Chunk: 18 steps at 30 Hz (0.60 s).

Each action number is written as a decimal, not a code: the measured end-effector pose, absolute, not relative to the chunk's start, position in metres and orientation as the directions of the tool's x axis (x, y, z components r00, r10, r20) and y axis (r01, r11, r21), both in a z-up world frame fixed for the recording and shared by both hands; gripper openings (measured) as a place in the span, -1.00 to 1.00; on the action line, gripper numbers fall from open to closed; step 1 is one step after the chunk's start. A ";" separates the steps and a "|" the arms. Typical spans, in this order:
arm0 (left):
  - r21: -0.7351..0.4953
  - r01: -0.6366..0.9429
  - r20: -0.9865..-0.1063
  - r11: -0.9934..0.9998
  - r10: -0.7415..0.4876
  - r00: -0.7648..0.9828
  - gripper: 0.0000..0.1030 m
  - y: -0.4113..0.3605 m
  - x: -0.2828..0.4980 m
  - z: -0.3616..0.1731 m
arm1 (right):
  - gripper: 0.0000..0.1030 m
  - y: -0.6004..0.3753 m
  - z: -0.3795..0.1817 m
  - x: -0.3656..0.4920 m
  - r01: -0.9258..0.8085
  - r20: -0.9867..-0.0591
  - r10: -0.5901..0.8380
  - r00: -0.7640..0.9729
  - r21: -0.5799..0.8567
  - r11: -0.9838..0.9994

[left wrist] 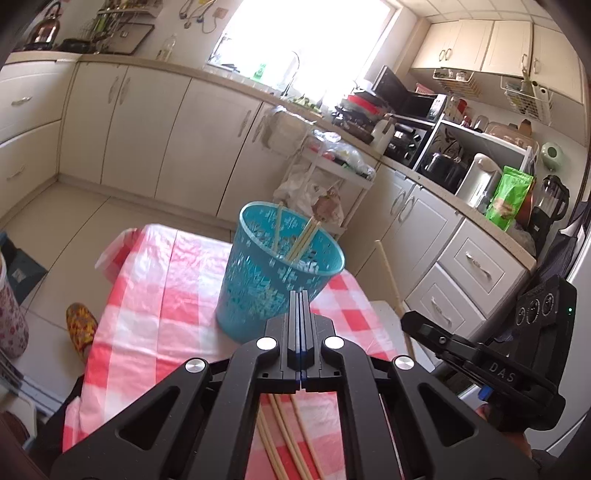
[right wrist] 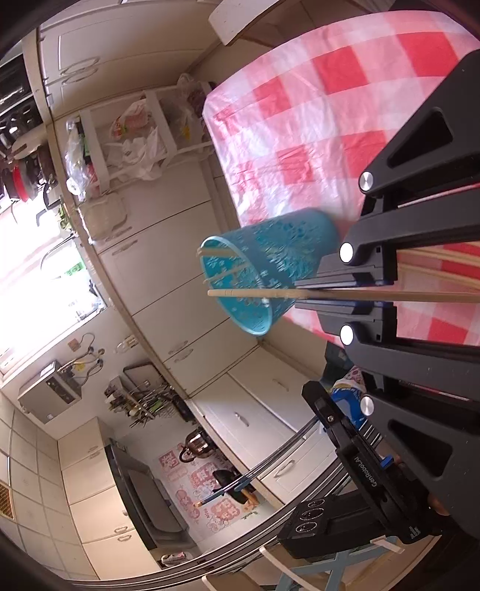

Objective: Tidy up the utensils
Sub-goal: 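Lift both held chopsticks up and carry them over the blue basket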

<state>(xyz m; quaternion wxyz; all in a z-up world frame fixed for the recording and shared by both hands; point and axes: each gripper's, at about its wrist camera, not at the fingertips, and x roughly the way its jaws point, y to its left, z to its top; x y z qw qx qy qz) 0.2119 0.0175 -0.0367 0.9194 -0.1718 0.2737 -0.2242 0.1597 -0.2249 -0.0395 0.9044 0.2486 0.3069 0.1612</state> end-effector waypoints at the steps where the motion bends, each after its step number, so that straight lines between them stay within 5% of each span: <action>1: -0.442 0.326 -0.415 0.836 -0.513 0.751 -1.00 0.018 0.215 -0.032 | -0.88 -0.223 -0.036 0.165 -0.146 -0.468 0.447 0.762 0.549 0.823; 8: -0.444 0.313 -0.410 0.839 -0.501 0.762 -1.00 0.029 0.231 -0.022 | -0.89 -0.218 -0.022 0.186 -0.186 -0.418 0.462 0.782 0.552 0.813; 18: -0.293 0.228 -0.762 0.928 -0.371 0.531 -0.94 -0.029 0.237 -0.156 | -0.89 -0.237 -0.069 0.180 -0.098 -0.498 0.444 0.745 0.577 0.811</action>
